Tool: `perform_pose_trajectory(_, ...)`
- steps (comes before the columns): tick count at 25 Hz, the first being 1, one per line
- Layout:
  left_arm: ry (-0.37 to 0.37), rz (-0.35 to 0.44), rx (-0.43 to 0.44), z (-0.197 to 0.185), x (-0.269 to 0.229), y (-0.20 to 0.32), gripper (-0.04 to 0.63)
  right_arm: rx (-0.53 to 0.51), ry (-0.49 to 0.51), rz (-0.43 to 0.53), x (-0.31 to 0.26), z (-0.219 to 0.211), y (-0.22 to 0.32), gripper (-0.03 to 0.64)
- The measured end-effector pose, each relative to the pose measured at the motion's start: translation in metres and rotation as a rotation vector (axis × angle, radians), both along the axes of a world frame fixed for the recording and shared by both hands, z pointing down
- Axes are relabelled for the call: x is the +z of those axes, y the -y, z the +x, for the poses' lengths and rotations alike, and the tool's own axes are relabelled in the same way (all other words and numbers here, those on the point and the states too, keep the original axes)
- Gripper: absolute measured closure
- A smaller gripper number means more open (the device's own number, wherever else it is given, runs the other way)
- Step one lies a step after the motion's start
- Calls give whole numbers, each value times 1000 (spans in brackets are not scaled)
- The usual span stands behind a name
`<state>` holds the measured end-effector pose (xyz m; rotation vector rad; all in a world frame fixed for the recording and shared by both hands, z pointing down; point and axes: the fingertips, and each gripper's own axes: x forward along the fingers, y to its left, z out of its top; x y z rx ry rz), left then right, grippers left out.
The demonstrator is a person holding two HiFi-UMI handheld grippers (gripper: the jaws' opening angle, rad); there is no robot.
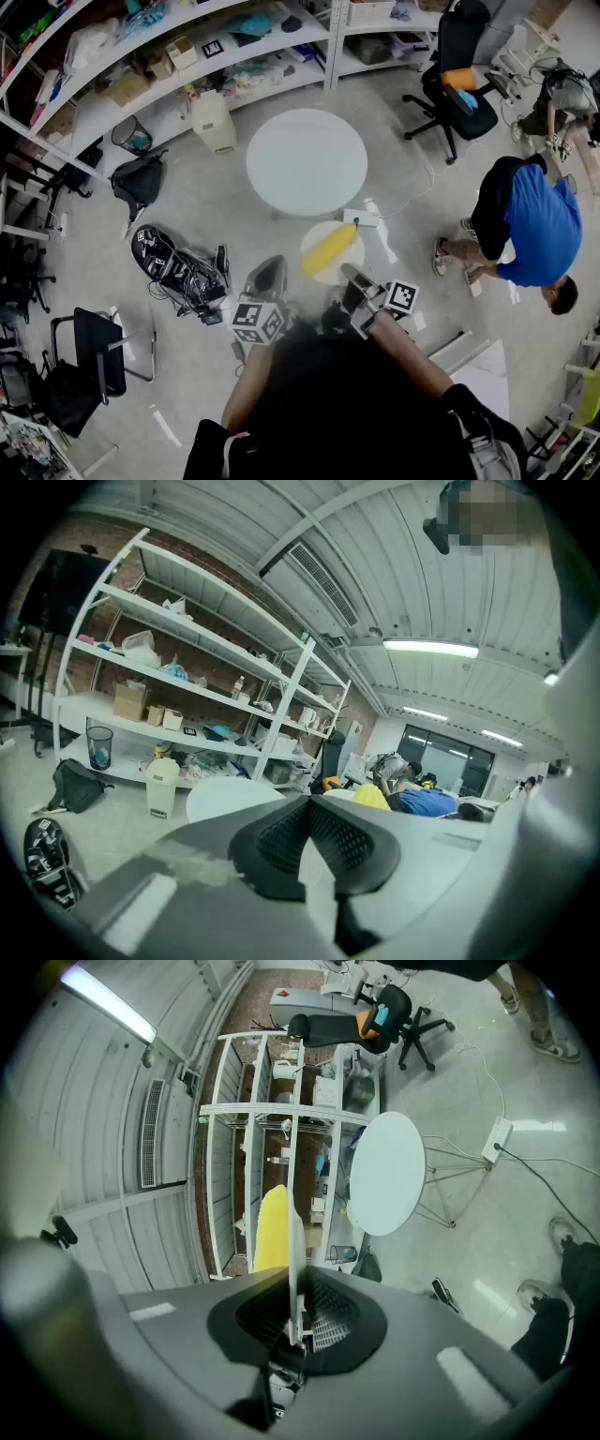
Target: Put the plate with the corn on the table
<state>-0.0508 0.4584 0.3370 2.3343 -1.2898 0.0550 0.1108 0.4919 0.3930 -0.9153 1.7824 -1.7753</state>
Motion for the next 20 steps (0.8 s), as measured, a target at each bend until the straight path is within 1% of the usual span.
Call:
perform_pose_trajectory(5,1,-4,2,1,2,1,592,-2,2,12,0,0,2,583)
perform_pose_trajectory(20,11,-3,2,21,-1,11,592,-2,7,-4,2,21,12,580)
